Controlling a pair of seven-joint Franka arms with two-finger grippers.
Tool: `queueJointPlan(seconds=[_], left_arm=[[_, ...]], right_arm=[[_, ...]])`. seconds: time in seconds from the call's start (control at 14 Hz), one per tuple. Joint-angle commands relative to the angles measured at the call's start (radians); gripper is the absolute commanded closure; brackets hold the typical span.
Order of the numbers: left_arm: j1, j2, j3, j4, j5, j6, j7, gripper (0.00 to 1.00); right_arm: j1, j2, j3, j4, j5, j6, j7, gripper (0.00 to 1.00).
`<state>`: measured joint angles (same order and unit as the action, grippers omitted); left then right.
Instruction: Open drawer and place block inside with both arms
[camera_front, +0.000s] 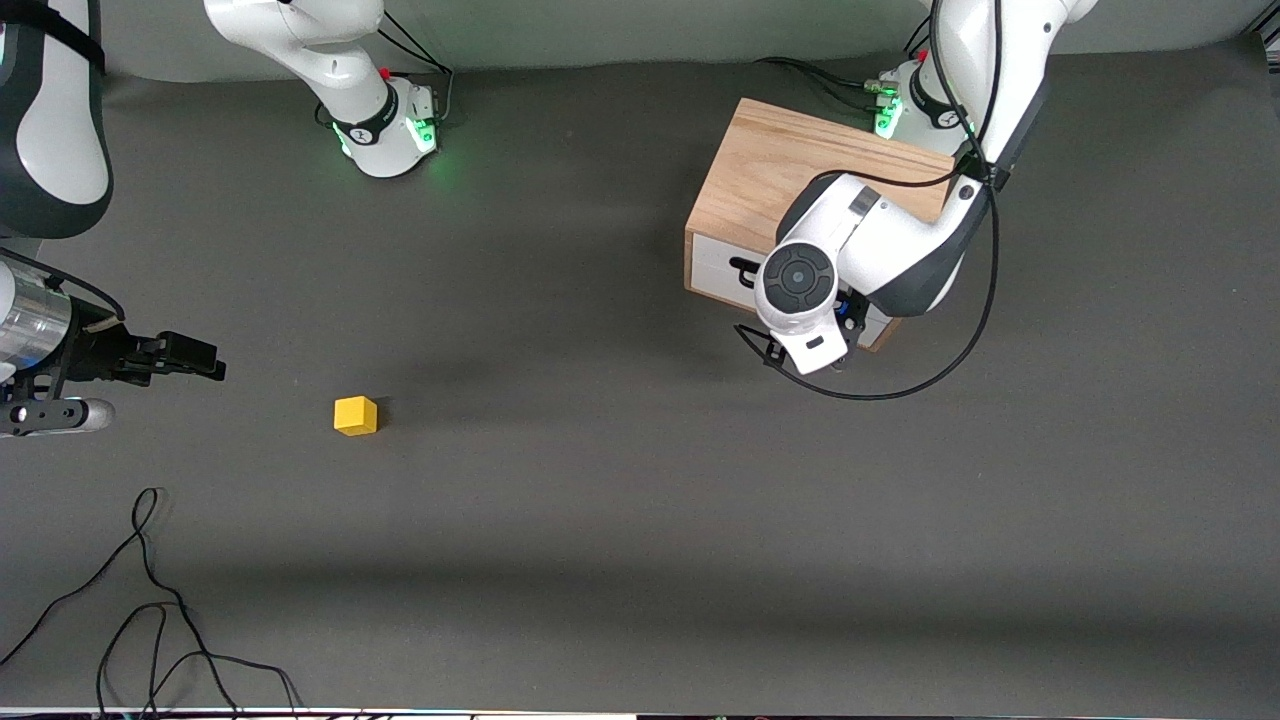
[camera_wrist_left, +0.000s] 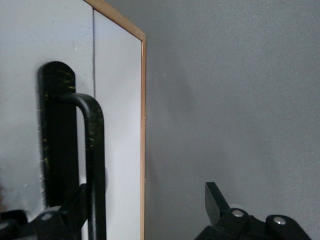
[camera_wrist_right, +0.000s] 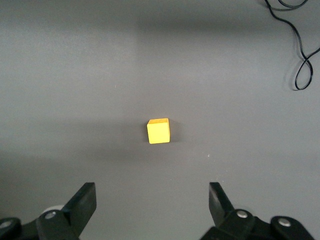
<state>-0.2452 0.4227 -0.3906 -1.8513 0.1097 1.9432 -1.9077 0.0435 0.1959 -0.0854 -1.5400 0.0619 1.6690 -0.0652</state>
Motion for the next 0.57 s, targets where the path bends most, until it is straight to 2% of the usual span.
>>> queueJointPlan(seconds=[0.0, 0.5], left_arm=[[-0.013, 0.016, 0.007, 0.001, 0.024, 0.022, -0.022, 0.0], [-0.005, 0.04, 0.013, 0.063, 0.039, 0.022, -0.016, 0.0]], right_arm=[[0.007, -0.015, -0.004, -0.008, -0.008, 0.001, 0.01, 0.0], [0.006, -0.016, -0.004, -0.008, -0.01, -0.002, 0.008, 0.0]])
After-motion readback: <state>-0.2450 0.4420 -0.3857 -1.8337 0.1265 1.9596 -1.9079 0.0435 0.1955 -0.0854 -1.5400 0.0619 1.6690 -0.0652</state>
